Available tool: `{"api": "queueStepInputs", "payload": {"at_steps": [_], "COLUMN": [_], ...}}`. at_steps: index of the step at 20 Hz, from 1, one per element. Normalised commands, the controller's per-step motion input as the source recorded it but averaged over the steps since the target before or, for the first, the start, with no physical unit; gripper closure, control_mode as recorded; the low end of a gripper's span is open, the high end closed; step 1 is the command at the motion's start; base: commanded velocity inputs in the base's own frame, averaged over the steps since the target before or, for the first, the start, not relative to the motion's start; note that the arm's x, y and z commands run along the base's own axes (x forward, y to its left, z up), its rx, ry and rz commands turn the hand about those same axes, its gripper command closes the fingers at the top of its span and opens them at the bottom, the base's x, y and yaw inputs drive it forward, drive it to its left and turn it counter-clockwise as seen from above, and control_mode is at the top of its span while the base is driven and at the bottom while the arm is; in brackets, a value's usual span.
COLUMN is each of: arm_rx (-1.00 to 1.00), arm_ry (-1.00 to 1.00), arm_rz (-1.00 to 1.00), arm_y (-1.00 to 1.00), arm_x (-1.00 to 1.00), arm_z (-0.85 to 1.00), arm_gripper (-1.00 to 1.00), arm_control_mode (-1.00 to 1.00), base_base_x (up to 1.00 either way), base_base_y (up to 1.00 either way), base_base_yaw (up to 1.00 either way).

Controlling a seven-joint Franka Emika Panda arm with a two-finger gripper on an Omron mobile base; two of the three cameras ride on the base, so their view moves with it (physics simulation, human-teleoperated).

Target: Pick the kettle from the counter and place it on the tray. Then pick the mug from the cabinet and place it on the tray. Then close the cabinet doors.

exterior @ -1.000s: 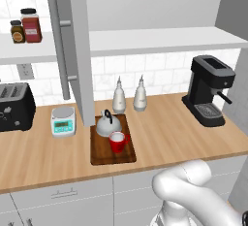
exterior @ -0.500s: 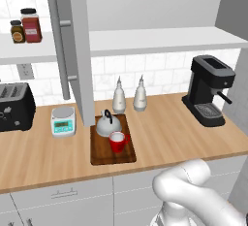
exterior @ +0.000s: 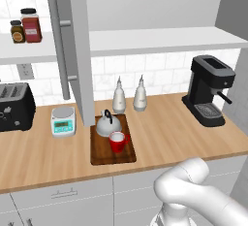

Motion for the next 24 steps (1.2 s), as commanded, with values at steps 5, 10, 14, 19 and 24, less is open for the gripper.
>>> {"api": "queueStepInputs", "payload": {"at_steps": [5, 10, 14, 19, 24], "arm_rx": [-0.37, -0.37, -0.33, -0.32, -0.34], "arm_ry": [0.00, -0.03, -0.05, -0.02, 0.00], "arm_rz": [0.01, 0.01, 0.00, 0.00, 0.00], "arm_y": [0.40, 0.49, 0.59, 0.66, 0.70], "arm_x": [-0.09, -0.09, -0.08, -0.03, 0.00], "arm_z": [0.50, 0.44, 0.38, 0.36, 0.26], "arm_gripper": [-1.00, -1.00, -1.00, -1.00, -1.00], "arm_control_mode": [-1.00, -1.00, -1.00, -1.00, -1.00], "base_base_x": [0.00, 0.00, 0.00, 0.00, 0.00], "base_base_y": [0.00, 0.00, 0.00, 0.00, 0.00], "base_base_yaw": [0.00, 0.00, 0.00, 0.00, 0.00]}}
